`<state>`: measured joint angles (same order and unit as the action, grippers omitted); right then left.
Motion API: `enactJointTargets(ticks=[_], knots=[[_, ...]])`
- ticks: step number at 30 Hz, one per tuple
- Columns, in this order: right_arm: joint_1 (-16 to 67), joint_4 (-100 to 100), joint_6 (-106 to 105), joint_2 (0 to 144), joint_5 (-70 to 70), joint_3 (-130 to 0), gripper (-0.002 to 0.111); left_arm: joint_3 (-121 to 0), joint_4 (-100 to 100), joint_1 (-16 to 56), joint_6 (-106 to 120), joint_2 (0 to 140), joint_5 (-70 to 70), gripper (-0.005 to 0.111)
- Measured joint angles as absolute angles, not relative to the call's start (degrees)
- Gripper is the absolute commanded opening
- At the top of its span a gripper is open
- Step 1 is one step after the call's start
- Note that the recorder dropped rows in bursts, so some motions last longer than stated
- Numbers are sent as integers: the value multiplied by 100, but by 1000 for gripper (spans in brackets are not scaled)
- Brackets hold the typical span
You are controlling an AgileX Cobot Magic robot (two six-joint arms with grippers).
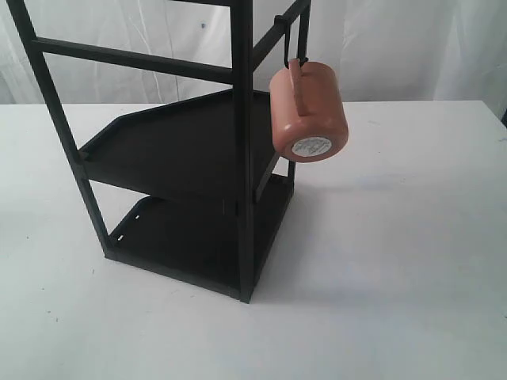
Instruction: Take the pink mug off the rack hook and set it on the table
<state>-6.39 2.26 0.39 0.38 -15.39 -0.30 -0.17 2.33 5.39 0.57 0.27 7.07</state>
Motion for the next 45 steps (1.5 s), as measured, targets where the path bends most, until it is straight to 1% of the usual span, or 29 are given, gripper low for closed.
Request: enactJointTargets(ticks=[17,22,28,30,34,36,42,45], knots=[[-639,209,39,38,-1539,-30,0,-17,233,539,57,27,707,0],[-639,73,39,38,-904,-30,0,-17,233,539,57,27,707,0],[-639,73,39,38,-680,-30,0,-17,233,539,57,27,707,0],[-639,366,352,38,-545,-30,0,-17,233,539,57,27,707,0],[-639,1963,2027,38,-97,-16,0,-17,233,539,57,27,707,0],[-639,2443,2740,38,147,-16,0,-17,233,539,57,27,707,0],[-639,2738,3284,38,842,-12,0,-17,233,539,57,27,707,0],[-639,2464,3309,34,929,-48,0,-17,233,539,57,27,707,0]])
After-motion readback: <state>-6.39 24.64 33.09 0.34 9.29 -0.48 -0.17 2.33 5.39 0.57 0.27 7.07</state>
